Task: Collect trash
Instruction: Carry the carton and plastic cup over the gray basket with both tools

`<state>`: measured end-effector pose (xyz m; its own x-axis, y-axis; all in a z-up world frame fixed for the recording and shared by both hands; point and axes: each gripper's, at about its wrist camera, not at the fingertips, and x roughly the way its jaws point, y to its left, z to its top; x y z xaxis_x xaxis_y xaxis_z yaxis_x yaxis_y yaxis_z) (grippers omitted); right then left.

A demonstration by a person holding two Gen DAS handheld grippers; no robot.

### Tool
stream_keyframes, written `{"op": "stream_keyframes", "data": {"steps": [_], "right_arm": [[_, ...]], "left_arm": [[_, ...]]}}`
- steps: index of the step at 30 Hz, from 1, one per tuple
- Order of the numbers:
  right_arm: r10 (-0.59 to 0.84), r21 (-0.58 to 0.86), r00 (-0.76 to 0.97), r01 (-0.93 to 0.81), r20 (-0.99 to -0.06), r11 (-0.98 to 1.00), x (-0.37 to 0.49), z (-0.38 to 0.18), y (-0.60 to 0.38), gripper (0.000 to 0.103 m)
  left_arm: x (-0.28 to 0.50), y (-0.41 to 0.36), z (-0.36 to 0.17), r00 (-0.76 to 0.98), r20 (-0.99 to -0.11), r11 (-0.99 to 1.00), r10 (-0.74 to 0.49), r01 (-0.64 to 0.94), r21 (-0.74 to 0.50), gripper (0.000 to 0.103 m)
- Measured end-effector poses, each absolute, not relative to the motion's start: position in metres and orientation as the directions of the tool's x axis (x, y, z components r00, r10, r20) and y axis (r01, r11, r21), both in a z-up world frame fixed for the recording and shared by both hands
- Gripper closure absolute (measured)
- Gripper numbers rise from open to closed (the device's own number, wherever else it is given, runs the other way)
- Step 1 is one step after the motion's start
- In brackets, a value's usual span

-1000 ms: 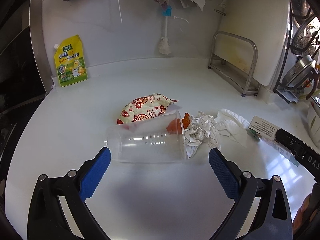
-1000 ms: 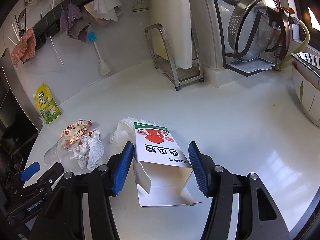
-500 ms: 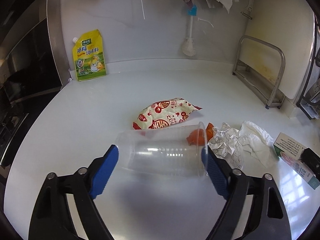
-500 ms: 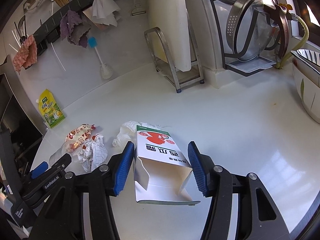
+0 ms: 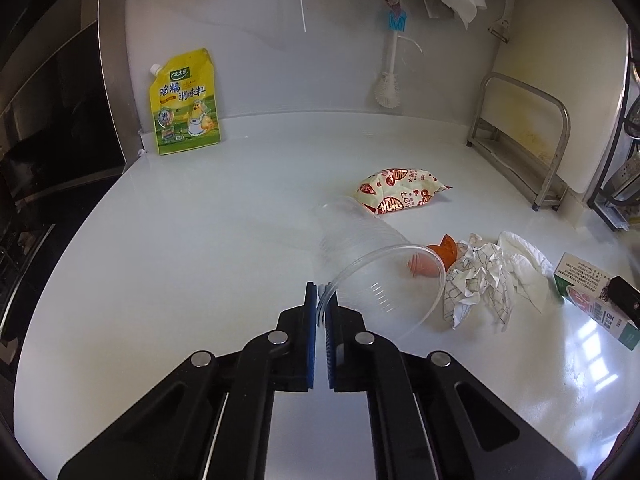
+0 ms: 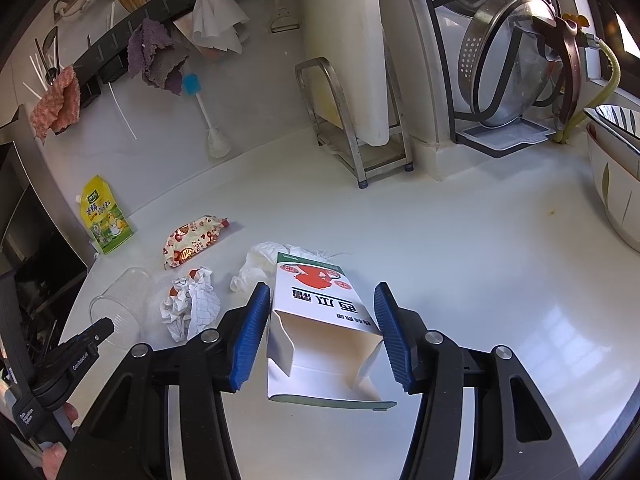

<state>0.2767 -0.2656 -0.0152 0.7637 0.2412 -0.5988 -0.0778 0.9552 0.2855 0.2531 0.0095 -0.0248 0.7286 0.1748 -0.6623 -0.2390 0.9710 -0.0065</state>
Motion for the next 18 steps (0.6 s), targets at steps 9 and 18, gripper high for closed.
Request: {"op": "stream_keyframes", "data": {"steps": [9,18], "right_arm": [[0.213,0.239,0.782,-0.084,-0.586,0.967,0.244,-0.009,-0.257,0.052],[0.169,0.198,0.800,-0.064,-0.575,0.978,0.178,-0.004,-0.249,0.053]], "left_arm": [[0.211,0.016,-0.010,0.757,-0.642,0.988,0.122,-0.152,0.008,0.098],[0.158,0.012,0.005,0.772,-0.635,0.999,0.046,-0.044,0.018,0.098]]}}
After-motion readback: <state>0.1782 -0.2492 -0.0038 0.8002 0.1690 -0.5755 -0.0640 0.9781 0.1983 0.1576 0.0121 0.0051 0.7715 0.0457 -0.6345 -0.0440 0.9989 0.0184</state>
